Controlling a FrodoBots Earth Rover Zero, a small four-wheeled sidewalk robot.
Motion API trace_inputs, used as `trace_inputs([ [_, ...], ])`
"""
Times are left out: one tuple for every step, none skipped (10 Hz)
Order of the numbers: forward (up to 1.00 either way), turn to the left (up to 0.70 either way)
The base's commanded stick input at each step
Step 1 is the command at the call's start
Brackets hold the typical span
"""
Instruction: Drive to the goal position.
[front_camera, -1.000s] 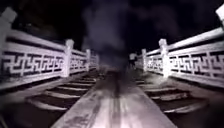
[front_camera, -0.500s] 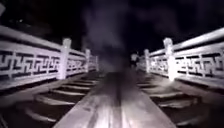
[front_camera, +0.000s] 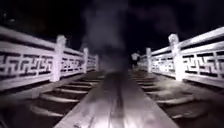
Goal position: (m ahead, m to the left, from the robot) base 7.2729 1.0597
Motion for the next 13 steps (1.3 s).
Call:
trace_inputs([
  [0.70,0.00],
  [0.70,0.00],
  [0.70,0.00],
  [0.70,0.00],
  [0.70,0.00],
  [0.70,0.00],
  [0.70,-0.14],
  [0.70,-0.14],
  [0.70,-0.14],
  [0.70,0.00],
  [0.70,0.00],
  [0.70,0.00],
  [0.70,0.00],
])
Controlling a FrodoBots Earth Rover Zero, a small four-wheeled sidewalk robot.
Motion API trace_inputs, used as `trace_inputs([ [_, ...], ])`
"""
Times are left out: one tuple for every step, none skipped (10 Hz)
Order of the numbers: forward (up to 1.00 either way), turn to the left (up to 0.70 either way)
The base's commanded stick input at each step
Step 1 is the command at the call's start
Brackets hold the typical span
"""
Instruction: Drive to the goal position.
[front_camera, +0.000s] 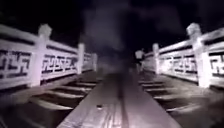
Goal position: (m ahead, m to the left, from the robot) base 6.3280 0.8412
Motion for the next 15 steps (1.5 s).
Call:
trace_inputs([
  [0.70,0.00],
  [0.70,0.00],
  [0.70,0.00],
  [0.70,0.00],
  [0.70,0.00],
  [0.70,0.00],
  [0.70,0.00],
  [0.70,0.00],
  [0.70,0.00],
  [0.70,0.00],
  [0.70,0.00],
  [0.70,0.00],
  [0.70,0.00],
  [0.70,0.00],
  [0.70,0.00],
])
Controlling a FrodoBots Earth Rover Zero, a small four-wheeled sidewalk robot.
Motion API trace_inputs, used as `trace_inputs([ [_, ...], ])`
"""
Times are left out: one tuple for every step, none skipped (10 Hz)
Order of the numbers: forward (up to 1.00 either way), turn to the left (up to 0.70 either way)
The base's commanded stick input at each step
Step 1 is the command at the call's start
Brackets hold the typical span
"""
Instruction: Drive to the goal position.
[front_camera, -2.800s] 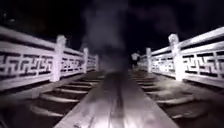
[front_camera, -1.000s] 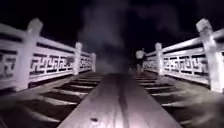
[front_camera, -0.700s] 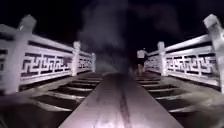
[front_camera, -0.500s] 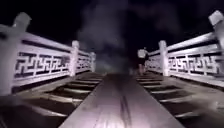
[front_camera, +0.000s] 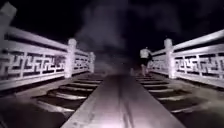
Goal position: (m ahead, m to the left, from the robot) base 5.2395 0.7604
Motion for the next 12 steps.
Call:
trace_inputs([
  [0.70,-0.01],
  [0.70,-0.12],
  [0.70,-0.14],
  [0.70,-0.14],
  [0.70,-0.14],
  [0.70,-0.13],
  [0.70,-0.02],
  [0.70,0.00],
  [0.70,0.00],
  [0.70,0.00],
  [0.70,0.00],
  [0.70,0.00],
])
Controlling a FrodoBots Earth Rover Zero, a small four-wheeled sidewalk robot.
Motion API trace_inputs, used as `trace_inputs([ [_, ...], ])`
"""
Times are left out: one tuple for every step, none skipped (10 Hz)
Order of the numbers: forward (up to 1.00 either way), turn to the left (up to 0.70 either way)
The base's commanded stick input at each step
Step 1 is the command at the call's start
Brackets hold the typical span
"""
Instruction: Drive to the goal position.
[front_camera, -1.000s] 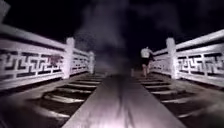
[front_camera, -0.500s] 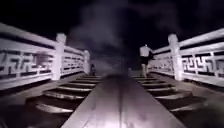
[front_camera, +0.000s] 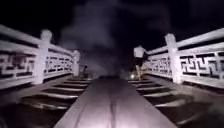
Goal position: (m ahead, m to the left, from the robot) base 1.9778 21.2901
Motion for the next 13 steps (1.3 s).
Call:
trace_inputs([
  [0.70,0.00],
  [0.70,0.00],
  [0.70,0.00],
  [0.70,0.00],
  [0.70,0.00],
  [0.70,0.00],
  [0.70,0.00],
  [0.70,0.00],
  [0.70,0.00],
  [0.70,0.00],
  [0.70,0.00],
  [0.70,0.00],
  [0.70,0.14],
])
